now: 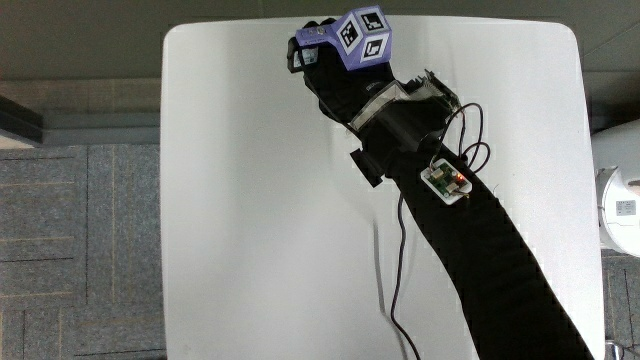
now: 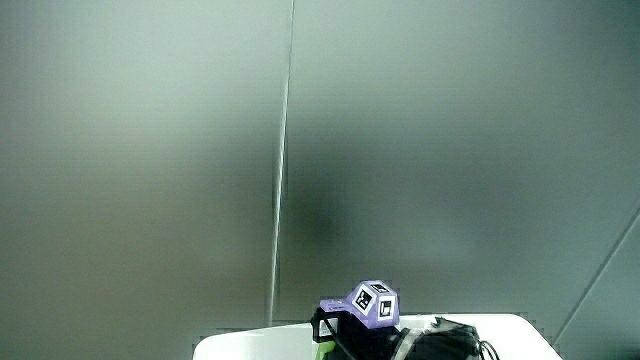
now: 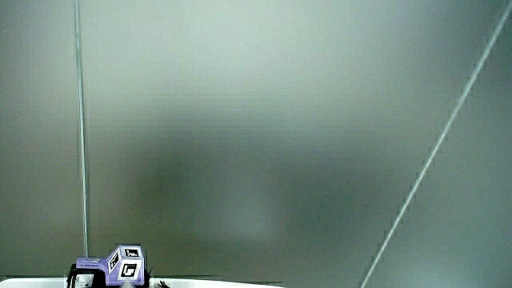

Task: Place green brick

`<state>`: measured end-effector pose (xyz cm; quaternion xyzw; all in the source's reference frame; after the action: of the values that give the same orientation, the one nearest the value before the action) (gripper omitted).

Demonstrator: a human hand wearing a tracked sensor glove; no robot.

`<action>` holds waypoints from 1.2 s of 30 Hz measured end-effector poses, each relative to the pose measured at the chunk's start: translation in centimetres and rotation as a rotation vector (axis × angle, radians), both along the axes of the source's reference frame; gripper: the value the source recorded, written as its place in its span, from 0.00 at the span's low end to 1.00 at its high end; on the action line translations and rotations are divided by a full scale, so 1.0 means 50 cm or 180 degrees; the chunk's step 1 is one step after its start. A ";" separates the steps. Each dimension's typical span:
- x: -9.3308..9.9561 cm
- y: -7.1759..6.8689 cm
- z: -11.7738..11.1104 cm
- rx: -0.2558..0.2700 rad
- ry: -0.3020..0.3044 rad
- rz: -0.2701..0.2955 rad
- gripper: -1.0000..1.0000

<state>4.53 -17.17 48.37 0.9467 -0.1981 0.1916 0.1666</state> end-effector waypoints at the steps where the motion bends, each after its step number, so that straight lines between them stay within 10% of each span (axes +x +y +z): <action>1: 0.001 0.000 0.004 0.0008 0.0040 0.0019 0.50; 9: 0.009 -0.005 0.003 -0.0056 0.0070 -0.0011 0.50; 36: 0.040 0.019 0.013 -0.0148 -0.0023 -0.0136 0.00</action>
<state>6.54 -16.23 49.03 0.9374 -0.2143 0.1961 0.1919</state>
